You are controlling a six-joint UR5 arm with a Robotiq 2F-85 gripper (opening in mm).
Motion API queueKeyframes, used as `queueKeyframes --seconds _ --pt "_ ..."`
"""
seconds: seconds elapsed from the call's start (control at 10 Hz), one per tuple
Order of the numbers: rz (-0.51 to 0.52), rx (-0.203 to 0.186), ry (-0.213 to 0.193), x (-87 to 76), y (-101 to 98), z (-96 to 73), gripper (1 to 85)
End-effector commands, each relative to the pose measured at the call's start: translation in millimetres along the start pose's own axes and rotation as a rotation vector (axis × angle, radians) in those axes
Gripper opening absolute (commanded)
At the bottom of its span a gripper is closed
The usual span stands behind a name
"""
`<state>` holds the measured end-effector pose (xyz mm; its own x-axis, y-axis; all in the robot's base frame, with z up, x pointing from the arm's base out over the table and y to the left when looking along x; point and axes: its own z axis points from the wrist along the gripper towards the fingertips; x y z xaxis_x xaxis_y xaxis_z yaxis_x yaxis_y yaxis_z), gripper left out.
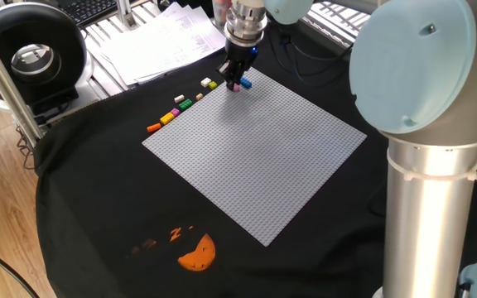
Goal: Build with small Lego blocks
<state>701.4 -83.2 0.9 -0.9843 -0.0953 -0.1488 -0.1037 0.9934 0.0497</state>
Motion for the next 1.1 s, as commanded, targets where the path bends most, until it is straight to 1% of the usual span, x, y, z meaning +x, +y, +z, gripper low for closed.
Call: queueKeyframes --seconds 0.0,0.1,0.2,0.3,0.4,0.5,0.6,0.7,0.8,0.9,1.0 --pt "0.004 -0.012 -0.018 -4.8 1.6 5.5 5.0" --pt "0.002 -0.011 -0.014 -3.9 1.9 1.3 7.3" --pt "0.0 -0.009 -0.003 -1.2 1.7 -6.5 14.7" --pt "-0.005 0.001 0.005 1.2 -0.7 -13.1 19.3" --pt "-0.016 0.003 0.009 2.3 -1.2 -17.1 34.7" --pt "-0.028 0.0 0.009 2.4 -0.1 -17.4 40.7" --pt "-0.037 -0.006 -0.001 -0.2 1.5 -17.5 46.3" --pt "-0.043 -0.01 -0.008 -1.8 2.9 -18.8 48.7" --pt "-0.046 -0.01 -0.009 -2.3 3.1 -20.4 49.0" --pt "-0.046 -0.018 -0.02 -5.7 6.0 -21.2 46.0" --pt "-0.031 -0.014 -0.013 -7.6 8.9 -23.0 29.7"
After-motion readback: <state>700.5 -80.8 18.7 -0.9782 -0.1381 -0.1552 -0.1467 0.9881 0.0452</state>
